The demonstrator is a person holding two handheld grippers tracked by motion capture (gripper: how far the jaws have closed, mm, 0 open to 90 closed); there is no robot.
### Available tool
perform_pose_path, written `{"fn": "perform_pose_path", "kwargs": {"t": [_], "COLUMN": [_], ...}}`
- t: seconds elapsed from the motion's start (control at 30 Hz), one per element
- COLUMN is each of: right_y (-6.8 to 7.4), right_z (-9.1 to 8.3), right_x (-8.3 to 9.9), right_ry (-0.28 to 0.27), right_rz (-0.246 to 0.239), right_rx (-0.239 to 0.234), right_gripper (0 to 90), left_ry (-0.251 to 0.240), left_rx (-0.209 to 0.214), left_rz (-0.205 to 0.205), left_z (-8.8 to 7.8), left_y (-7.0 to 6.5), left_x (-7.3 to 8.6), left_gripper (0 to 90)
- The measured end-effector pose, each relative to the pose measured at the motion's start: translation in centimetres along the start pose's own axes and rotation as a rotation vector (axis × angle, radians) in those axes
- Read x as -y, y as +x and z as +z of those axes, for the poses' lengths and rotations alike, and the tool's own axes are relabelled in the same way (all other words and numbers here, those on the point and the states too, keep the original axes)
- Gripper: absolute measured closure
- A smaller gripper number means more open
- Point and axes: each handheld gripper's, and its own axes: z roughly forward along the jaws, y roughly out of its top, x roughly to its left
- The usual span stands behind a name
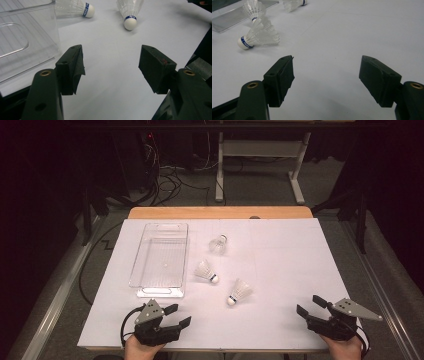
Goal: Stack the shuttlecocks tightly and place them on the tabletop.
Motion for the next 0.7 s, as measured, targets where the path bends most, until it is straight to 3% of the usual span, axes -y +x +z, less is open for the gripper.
{"fn": "perform_pose_path", "kwargs": {"t": [0.7], "right_y": [0.1], "right_z": [0.0], "right_x": [0.0], "right_ry": [0.003], "right_rz": [0.002], "right_rx": [-0.004], "right_gripper": [28.3], "left_ry": [0.051], "left_rx": [0.046], "left_rz": [0.047], "left_z": [2.6], "left_y": [-1.7], "left_x": [-1.1], "left_gripper": [37.2]}}
